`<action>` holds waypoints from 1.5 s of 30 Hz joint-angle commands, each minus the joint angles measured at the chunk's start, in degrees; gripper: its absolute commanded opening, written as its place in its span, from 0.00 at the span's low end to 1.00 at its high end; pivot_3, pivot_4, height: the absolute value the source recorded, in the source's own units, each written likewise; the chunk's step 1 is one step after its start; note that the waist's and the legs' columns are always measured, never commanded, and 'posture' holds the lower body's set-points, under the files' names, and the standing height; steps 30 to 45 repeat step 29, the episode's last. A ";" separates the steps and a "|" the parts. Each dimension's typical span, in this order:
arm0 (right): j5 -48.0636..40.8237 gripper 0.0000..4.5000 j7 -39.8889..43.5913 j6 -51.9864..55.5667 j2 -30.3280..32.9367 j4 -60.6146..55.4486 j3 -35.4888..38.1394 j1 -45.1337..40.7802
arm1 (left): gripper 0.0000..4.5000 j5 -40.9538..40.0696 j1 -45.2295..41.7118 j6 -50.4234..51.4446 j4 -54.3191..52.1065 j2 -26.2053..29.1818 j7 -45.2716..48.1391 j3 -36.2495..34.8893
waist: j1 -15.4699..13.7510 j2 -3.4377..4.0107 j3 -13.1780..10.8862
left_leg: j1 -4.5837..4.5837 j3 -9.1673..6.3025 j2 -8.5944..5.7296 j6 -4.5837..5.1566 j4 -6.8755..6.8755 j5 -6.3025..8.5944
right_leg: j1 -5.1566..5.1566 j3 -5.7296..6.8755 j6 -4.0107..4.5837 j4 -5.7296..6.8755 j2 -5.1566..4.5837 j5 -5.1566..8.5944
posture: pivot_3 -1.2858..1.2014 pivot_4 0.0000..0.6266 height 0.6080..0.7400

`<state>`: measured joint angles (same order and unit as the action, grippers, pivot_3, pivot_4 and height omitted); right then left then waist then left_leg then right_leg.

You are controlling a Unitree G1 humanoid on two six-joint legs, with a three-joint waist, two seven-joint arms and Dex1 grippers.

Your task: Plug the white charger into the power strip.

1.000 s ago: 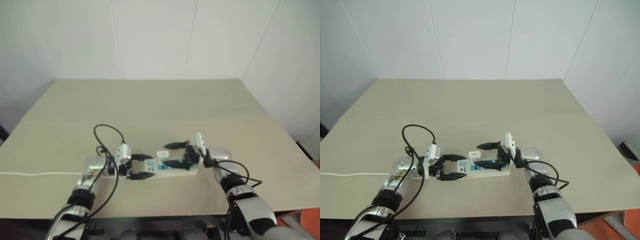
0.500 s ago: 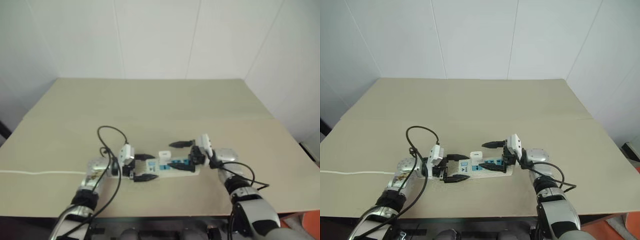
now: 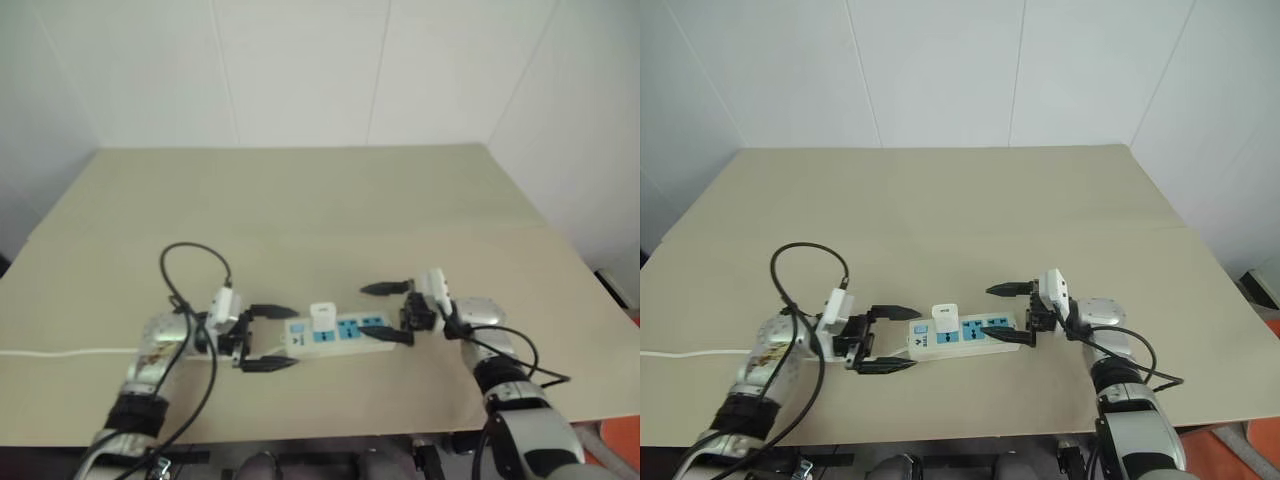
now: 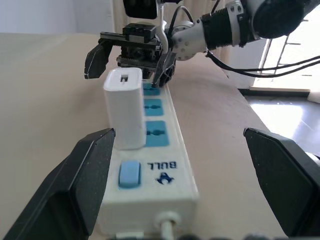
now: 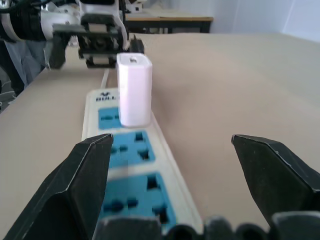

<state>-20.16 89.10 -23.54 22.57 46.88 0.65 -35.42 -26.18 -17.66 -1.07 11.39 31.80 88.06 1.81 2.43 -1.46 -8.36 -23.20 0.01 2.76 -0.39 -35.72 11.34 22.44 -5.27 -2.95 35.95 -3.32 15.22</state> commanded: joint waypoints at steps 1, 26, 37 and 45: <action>-3.35 1.00 3.40 2.59 7.05 -5.72 1.93 -0.66 | 0.99 -1.87 0.30 0.76 -3.92 6.93 1.46 -5.15 | 0.01 0.13 -0.33 | 0.00 0.01 0.00 0.00 0.00 0.00 | 0.00 0.00 0.00 -0.02 -0.01 0.00 | 0.52 0.24 1.00; -8.83 1.00 2.96 18.44 38.38 -28.68 -2.49 8.40 | 0.99 -1.40 3.10 0.54 -2.30 14.66 -1.39 -12.15 | -0.39 0.20 -0.93 | 0.15 0.14 0.01 0.03 0.39 0.01 | 0.01 0.02 0.09 -0.18 -0.05 0.12 | 0.52 0.24 1.00; -9.06 1.00 2.02 18.43 37.98 -30.12 -0.67 10.11 | 0.99 -2.49 2.53 1.25 -2.91 13.49 -2.71 -12.69 | -0.48 0.20 -0.93 | 0.13 0.14 0.01 0.03 0.39 0.01 | 0.01 0.03 0.08 -0.18 -0.06 0.13 | 0.52 0.24 1.00; -9.06 1.00 2.02 18.43 37.98 -30.12 -0.67 10.11 | 0.99 -2.49 2.53 1.25 -2.91 13.49 -2.71 -12.69 | -0.48 0.20 -0.93 | 0.13 0.14 0.01 0.03 0.39 0.01 | 0.01 0.03 0.08 -0.18 -0.06 0.13 | 0.52 0.24 1.00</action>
